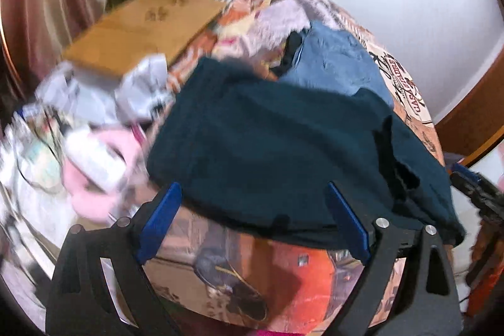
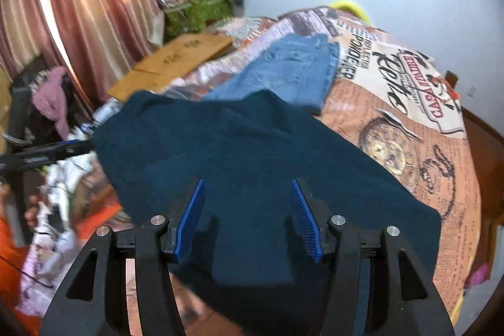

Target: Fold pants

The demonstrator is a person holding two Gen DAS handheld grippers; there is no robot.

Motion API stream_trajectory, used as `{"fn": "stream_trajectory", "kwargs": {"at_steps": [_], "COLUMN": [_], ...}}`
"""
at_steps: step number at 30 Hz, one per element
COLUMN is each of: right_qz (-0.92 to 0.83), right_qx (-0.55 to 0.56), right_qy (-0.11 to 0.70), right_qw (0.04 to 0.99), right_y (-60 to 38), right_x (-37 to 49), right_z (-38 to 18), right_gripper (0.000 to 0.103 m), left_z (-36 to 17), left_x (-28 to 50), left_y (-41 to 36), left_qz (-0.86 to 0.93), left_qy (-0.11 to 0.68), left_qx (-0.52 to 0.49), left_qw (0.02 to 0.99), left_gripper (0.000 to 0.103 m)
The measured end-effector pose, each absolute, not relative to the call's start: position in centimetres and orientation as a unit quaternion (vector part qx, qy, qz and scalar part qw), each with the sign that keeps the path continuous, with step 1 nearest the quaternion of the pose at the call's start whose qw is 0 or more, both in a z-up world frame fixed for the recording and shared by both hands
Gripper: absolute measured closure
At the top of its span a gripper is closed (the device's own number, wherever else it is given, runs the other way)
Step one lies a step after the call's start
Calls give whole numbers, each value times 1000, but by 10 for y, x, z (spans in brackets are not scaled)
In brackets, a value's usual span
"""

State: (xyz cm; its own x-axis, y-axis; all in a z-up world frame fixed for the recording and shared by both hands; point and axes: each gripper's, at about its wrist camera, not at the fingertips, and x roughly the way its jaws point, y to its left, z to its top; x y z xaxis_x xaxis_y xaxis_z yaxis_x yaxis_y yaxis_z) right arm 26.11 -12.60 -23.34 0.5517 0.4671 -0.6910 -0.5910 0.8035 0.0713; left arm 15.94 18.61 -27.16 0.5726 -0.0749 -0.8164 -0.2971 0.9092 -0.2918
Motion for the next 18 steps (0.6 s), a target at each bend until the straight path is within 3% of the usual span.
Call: {"fn": "stream_trajectory", "kwargs": {"at_steps": [8,18], "right_qz": [269,272], "right_qx": [-79,-104], "right_qy": [421,429], "right_qw": [862,855], "right_y": [-130,-126], "right_x": [274,272], "right_z": [-264,-274], "right_gripper": [51,49], "left_z": [-330,-341], "left_x": [167,191], "left_y": [190,194], "left_qz": [19,20], "left_qy": [511,482], "left_qx": [-304,-327], "left_qw": [804,813], "left_gripper": [10,9]}}
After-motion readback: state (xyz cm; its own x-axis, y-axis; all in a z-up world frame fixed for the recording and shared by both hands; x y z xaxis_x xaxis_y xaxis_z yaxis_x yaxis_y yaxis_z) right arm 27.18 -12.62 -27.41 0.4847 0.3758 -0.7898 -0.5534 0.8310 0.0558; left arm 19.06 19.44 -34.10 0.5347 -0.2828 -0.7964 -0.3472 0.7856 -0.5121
